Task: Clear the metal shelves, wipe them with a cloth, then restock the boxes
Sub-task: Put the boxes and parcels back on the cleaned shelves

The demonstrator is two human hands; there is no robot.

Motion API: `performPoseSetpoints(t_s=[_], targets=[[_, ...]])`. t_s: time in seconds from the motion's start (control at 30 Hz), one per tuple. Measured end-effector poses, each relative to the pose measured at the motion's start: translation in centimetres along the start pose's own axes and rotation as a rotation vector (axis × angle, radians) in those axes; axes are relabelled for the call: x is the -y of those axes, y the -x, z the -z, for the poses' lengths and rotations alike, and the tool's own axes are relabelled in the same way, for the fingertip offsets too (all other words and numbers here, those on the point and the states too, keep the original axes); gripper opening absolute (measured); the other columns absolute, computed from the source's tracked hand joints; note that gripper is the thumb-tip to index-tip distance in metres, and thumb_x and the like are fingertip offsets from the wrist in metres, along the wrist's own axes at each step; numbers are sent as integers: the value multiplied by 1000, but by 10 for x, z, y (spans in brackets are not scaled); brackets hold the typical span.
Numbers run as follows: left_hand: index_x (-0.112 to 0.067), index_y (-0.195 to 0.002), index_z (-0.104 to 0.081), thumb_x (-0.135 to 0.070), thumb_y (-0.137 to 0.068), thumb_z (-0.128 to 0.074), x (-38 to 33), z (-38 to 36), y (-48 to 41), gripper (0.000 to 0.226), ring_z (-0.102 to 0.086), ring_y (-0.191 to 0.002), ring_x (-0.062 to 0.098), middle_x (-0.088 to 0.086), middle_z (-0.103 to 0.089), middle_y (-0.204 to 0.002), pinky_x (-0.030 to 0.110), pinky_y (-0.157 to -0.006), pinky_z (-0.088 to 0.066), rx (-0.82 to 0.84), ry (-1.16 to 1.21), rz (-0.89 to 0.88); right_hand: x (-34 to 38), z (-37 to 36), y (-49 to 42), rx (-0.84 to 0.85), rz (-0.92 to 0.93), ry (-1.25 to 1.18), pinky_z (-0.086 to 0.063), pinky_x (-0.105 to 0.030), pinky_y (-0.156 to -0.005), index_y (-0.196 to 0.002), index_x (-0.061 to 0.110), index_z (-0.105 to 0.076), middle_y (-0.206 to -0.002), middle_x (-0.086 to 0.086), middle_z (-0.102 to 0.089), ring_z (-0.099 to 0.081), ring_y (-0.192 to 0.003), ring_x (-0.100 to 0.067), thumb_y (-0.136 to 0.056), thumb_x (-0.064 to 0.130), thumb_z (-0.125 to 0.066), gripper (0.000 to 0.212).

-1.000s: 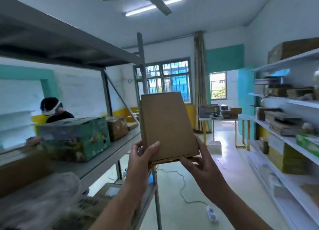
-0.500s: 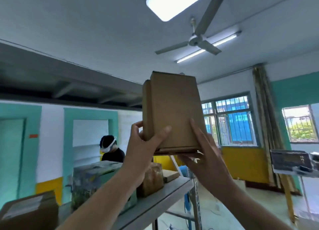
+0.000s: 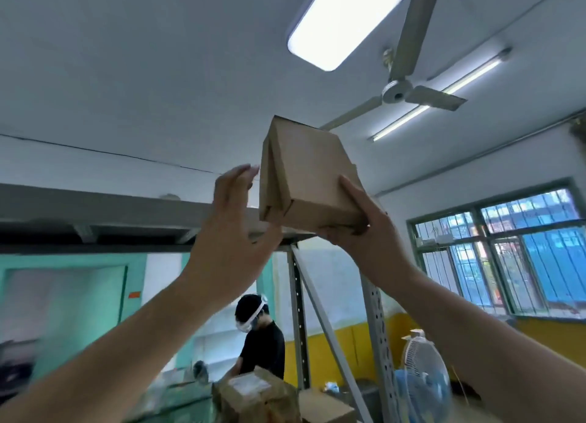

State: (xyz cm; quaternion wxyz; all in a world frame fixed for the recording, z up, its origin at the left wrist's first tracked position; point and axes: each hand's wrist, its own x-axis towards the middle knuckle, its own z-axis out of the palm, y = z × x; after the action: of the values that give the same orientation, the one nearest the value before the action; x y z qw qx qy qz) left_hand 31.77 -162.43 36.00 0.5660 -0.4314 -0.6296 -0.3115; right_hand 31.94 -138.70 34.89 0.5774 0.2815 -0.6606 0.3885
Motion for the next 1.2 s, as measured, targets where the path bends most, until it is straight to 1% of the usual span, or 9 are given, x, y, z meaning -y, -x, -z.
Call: performPoseSetpoints(t_s=[0.07, 0.13, 0.3, 0.43, 0.6, 0.73, 0.9, 1.1, 1.2], targets=[[-15, -146, -40, -36, -85, -70, 9, -6, -17, 71, -51, -126, 19, 1, -46, -142, 34, -109, -40, 17, -434, -273, -10, -2, -21, 36, 0, -31, -58, -38, -94, -149, 38, -46, -129, 21, -50, -59, -110, -2, -78, 16, -86, 85], [-10, -142, -43, -37, -81, -78, 22, -16, -38, 75, -58, -112, 26, 7, -56, -127, 38, -105, -43, 26, -631, -355, -21, -6, -41, 74, -32, -62, -61, -32, -84, -145, 42, -48, -122, 23, -50, -66, -96, -2, -80, 18, -85, 78], [-6, -138, -47, -32, -77, -86, 65, -29, -81, 78, -70, -88, 35, 14, -69, -107, 44, -82, -58, -32, -836, -517, -62, -17, -88, 157, 9, 5, -63, -42, -79, -142, 43, -51, -115, 7, -60, -75, -83, -21, -90, 33, -76, 58], [-10, -143, -47, -42, -92, -63, 108, -37, -104, 62, -69, -77, 23, 8, -65, -111, 37, -70, -62, 172, -973, -521, -106, -2, -125, 143, 68, 339, -56, -30, -77, -140, 36, -52, -105, 17, -60, -63, -88, -7, -91, 47, -67, 53], [-24, -130, -56, -40, -96, -61, 150, -40, -123, 38, -63, -85, 13, -5, -55, -119, 28, -84, -58, 399, -840, -345, -180, 10, -144, 299, 11, 517, -55, -32, -84, -136, 36, -54, -115, 7, -60, -58, -92, -6, -92, 42, -69, 47], [-33, -123, -49, -48, -98, -52, 159, -40, -134, 30, -61, -84, 5, -6, -64, -107, 23, -77, -54, 486, -776, -120, -207, 3, -160, 450, 8, 597, -48, -28, -86, -137, 35, -52, -122, 7, -50, -53, -109, -16, -96, 40, -64, 42], [-42, -135, -50, -60, -99, -38, 150, -61, -147, 42, -54, -112, 10, -17, -56, -125, 34, -96, -43, 581, -783, 63, -207, -5, -192, 522, -53, 566, -51, -41, -81, -112, 23, -65, -104, -3, -65, -62, -94, -25, -88, 76, -38, 64], [-35, -115, -59, -50, -103, -47, 152, -88, -175, 23, -57, -107, 15, -6, -62, -118, 31, -90, -43, 705, -837, 362, -231, -27, -222, 630, -58, 647, -50, -31, -76, -115, 30, -73, -107, 5, -69, -62, -84, -12, -99, 65, -43, 49], [-33, -114, -61, -47, -104, -46, 156, -92, -178, 22, -58, -108, 11, -10, -62, -117, 15, -80, -41, 742, -786, 504, -243, -38, -232, 680, -59, 648, -46, -28, -80, -123, 30, -73, -113, 7, -70, -62, -89, -12, -100, 62, -45, 48]])
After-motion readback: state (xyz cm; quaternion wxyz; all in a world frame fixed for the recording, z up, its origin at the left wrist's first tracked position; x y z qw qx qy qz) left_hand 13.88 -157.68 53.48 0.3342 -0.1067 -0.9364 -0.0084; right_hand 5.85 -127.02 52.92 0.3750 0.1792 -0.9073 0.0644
